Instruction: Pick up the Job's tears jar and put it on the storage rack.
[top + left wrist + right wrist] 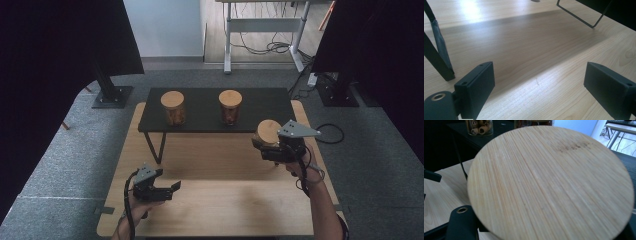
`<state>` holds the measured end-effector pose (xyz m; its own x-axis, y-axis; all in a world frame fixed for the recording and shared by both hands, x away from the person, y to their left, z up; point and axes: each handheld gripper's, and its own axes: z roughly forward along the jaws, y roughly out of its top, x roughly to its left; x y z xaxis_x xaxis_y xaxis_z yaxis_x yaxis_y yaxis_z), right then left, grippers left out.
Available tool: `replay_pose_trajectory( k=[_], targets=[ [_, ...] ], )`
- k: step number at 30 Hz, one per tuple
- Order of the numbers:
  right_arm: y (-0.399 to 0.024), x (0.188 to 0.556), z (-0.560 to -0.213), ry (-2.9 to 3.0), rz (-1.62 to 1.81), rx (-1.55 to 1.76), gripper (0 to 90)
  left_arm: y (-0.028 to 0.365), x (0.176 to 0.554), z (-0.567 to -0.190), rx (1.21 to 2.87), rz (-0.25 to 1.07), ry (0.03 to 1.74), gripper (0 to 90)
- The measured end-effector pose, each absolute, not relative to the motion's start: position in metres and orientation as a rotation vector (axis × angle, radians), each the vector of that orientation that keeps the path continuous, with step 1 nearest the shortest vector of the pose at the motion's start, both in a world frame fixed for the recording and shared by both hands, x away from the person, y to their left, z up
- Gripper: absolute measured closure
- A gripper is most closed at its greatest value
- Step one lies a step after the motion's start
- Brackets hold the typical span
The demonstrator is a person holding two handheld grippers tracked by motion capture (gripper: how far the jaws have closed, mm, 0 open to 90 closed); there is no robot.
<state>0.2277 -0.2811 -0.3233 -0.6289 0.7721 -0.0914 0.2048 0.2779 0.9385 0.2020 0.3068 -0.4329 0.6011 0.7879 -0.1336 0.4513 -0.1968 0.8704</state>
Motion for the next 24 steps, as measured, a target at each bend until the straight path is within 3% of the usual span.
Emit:
replay_pose_trajectory(
  k=[24],
  targets=[
    [-0.284,0.246,-0.312,1.997,1.348,0.868,24.4,0.305,0.203,-0.433,1.847,0.425,0.993,9.2]
  ],
)
